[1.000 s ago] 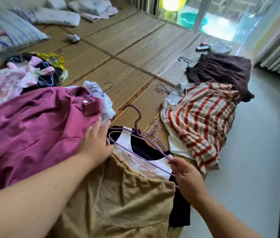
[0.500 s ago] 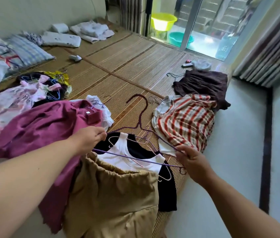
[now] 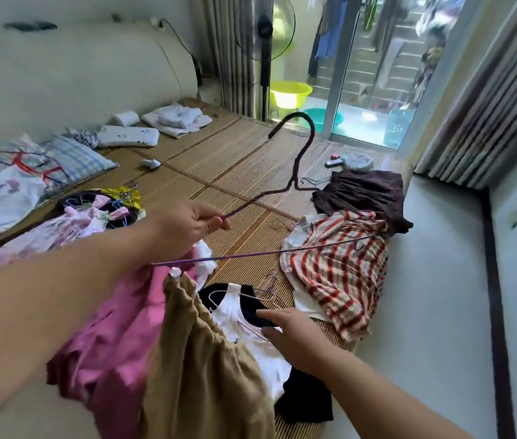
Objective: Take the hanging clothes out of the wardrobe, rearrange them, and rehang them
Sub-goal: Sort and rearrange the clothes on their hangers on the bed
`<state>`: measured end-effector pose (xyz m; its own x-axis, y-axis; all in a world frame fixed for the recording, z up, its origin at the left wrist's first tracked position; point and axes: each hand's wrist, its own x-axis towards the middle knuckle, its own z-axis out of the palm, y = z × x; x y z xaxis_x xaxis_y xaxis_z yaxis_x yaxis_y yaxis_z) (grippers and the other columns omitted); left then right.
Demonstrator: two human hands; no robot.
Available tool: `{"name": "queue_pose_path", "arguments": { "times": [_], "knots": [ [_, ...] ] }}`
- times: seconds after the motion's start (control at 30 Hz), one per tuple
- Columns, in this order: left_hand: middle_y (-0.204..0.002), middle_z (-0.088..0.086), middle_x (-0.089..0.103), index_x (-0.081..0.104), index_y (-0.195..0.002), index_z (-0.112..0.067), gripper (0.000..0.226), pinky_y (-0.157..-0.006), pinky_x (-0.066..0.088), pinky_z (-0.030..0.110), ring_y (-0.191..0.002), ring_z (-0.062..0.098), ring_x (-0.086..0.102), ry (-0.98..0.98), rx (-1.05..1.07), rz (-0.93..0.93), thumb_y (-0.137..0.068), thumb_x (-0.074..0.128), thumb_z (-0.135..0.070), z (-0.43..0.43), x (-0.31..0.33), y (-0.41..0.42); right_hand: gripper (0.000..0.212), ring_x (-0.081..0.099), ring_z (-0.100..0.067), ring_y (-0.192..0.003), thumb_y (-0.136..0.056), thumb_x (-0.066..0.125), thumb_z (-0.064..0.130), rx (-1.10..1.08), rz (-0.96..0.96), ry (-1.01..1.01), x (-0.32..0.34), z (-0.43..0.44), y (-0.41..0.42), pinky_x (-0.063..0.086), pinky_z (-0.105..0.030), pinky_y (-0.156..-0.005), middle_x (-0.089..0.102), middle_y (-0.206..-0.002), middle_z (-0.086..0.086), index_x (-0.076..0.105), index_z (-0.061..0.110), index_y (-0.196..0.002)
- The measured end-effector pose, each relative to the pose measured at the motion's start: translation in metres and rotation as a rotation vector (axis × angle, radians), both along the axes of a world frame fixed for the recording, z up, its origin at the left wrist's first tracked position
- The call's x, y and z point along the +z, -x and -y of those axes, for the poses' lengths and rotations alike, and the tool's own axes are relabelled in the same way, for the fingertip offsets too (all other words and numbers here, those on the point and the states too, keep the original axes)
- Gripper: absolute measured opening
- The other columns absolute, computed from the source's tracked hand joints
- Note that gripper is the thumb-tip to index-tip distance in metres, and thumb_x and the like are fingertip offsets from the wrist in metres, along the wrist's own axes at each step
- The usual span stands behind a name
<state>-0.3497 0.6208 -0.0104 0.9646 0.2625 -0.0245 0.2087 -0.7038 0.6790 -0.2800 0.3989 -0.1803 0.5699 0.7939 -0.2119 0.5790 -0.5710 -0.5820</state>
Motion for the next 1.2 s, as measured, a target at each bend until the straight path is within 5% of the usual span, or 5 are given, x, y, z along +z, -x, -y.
{"name": "queue_pose_path", "arguments": {
  "times": [0.27,0.47,0.67,1.07,1.2],
  "knots": [
    [-0.045,-0.013,0.041,0.072,-0.093,-0.024,0.021,-0.041,0.026,0.02,-0.04,0.005,0.034,0.023,0.003,0.085,-0.096,0.051,-0.022,0.007,0.126,0.009,0.063,0.037,-0.012,-0.133,-0.08,0.072,0.027,0.264,-0.127,-0.264,0.056,-0.074,0.01,0.023,-0.032,-0.112,0.047,-0.142,0.007,0.047,0.03,-0.138],
    [-0.041,-0.026,0.05,0.069,-0.099,-0.02,0.021,-0.034,0.027,0.005,-0.036,-0.008,0.044,-0.079,0.021,0.117,-0.097,0.048,-0.021,0.002,0.166,0.012,0.02,0.043,-0.001,-0.072,-0.072,0.078,0.02,0.244,0.0,-0.518,0.09,-0.113,0.006,0.031,-0.022,-0.073,0.049,-0.068,0.02,0.06,0.029,-0.074],
    [-0.043,-0.018,0.052,0.07,-0.097,-0.026,0.022,-0.04,0.031,0.021,-0.043,0.005,0.039,-0.143,0.141,0.191,-0.098,0.048,-0.024,-0.033,0.188,0.021,0.018,0.049,-0.011,-0.073,-0.078,0.062,0.052,0.199,0.094,-0.149,0.088,-0.086,-0.031,0.034,-0.026,-0.067,0.048,-0.063,0.014,0.047,0.044,-0.072],
    [-0.083,-0.031,0.039,0.07,-0.098,-0.023,0.023,-0.076,0.046,0.055,-0.091,0.017,0.042,-0.113,0.158,0.156,-0.097,0.047,-0.021,-0.05,0.159,0.025,0.062,0.04,-0.022,-0.133,-0.092,0.021,0.066,-0.228,0.178,0.47,0.079,0.023,-0.094,0.027,-0.049,-0.107,0.044,-0.145,0.0,0.023,0.037,-0.146],
    [-0.048,-0.016,0.059,0.068,-0.087,-0.034,0.022,-0.047,0.029,0.026,-0.042,0.011,0.048,-0.126,0.118,0.142,-0.096,0.05,-0.024,-0.056,0.145,0.019,0.026,0.054,-0.021,-0.111,-0.089,0.048,0.024,-0.294,0.286,0.699,0.077,0.03,-0.09,0.028,-0.057,-0.105,0.06,-0.117,0.002,0.057,0.026,-0.113]
  ]
}}
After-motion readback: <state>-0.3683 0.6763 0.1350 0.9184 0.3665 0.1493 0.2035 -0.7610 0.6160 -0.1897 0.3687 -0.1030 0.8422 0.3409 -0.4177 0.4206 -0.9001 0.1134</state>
